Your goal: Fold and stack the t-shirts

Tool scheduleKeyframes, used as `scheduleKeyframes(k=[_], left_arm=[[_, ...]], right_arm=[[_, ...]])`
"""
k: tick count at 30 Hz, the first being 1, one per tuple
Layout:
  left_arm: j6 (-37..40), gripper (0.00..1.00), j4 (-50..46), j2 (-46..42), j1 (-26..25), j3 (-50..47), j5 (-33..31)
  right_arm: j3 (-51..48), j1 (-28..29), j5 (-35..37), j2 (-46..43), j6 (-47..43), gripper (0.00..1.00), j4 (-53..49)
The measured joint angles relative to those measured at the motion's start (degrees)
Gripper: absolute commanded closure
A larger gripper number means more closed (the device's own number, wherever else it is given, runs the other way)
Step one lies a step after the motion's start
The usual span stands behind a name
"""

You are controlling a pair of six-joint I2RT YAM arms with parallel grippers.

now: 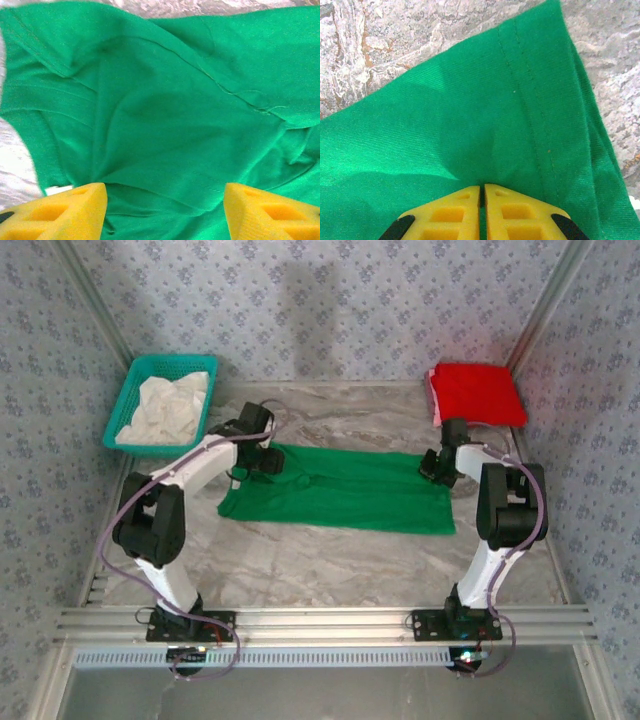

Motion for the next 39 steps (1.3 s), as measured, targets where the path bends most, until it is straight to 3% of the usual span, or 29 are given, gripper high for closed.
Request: scheduleKeyframes(k=[5, 8, 11, 19, 22, 26, 28, 30, 39], left_arm=[[-8.4, 0.34, 3.6, -2.4, -3.7, -7.9, 0.5], [-14.6, 0.24, 7.4, -7.5, -5.5, -14.8, 0.8], [-20.1, 0.23, 12.3, -11.3, -5.6, -20.0, 1.0], [-24.5, 0.24, 22.3, -5.2, -4.1, -19.6, 1.6], [-25.3, 0.35, 25.4, -1.7, -4.1, -17.3, 2.6], [-25.9, 0.73, 28.8, 1.3, -4.1, -14.4, 4.4], [-25.8, 0.82, 29.6, 1.5, -4.1, -13.7, 4.9], [-26.2, 0.98, 29.8, 1.5, -4.0, -13.0, 5.2], [-26.9, 1.0, 25.0, -3.5, -3.8, -12.8, 5.8]], right_arm=[[0.0, 0.0, -0.3, 0.0, 0.0, 0.87, 0.2], [0.0, 0.0, -0.3, 0.0, 0.0, 0.87, 0.2], [0.0, 0.0, -0.5, 0.0, 0.0, 0.87, 0.3], [-0.4, 0.1, -1.6, 0.0, 0.0, 0.87, 1.4], [-0.7, -0.1, -2.8, 0.0, 0.0, 0.87, 2.0], [-1.2, -0.2, -3.5, -0.2, 0.0, 0.87, 2.6], [-1.4, -0.3, -3.7, -0.3, 0.0, 0.87, 2.7], [-1.7, -0.4, -4.0, -0.5, 0.0, 0.87, 2.9], [-2.1, -0.5, -4.4, -0.9, 0.0, 0.87, 2.9]])
